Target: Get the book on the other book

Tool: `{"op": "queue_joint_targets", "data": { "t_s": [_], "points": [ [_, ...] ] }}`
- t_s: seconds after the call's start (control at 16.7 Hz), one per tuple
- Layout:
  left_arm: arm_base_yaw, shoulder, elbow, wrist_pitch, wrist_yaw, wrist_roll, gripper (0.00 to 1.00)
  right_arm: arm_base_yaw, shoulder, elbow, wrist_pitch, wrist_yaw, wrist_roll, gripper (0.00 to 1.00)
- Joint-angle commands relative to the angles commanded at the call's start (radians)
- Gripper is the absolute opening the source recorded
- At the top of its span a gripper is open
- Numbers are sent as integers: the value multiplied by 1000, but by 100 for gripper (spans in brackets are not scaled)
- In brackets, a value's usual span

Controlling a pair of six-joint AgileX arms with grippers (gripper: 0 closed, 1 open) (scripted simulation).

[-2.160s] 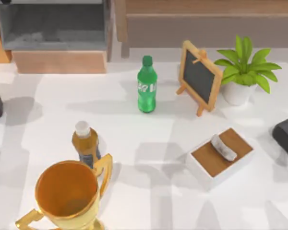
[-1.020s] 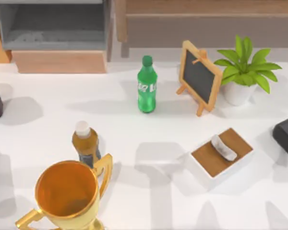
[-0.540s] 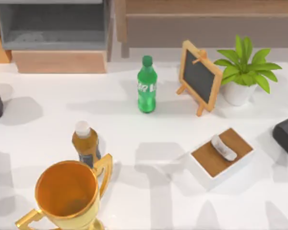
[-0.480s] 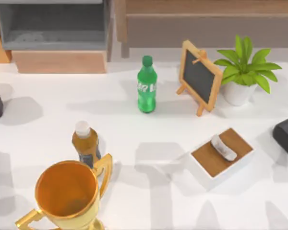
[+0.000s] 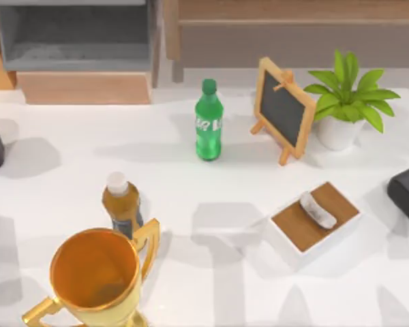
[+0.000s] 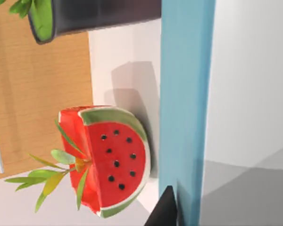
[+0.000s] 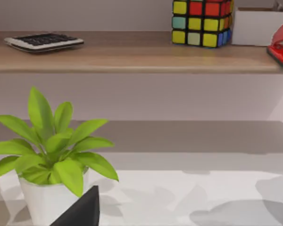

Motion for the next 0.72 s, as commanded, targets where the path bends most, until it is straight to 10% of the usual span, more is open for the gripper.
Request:
{"op": "queue_joint_targets", "data": {
  "t_s": [0.48,0.72],
  "points": [
    [0,0,0,0,0,0,98,0,0,0,0,0,0,100],
    [0,0,0,0,0,0,100,0,0,0,0,0,0,100]
  ]
}}
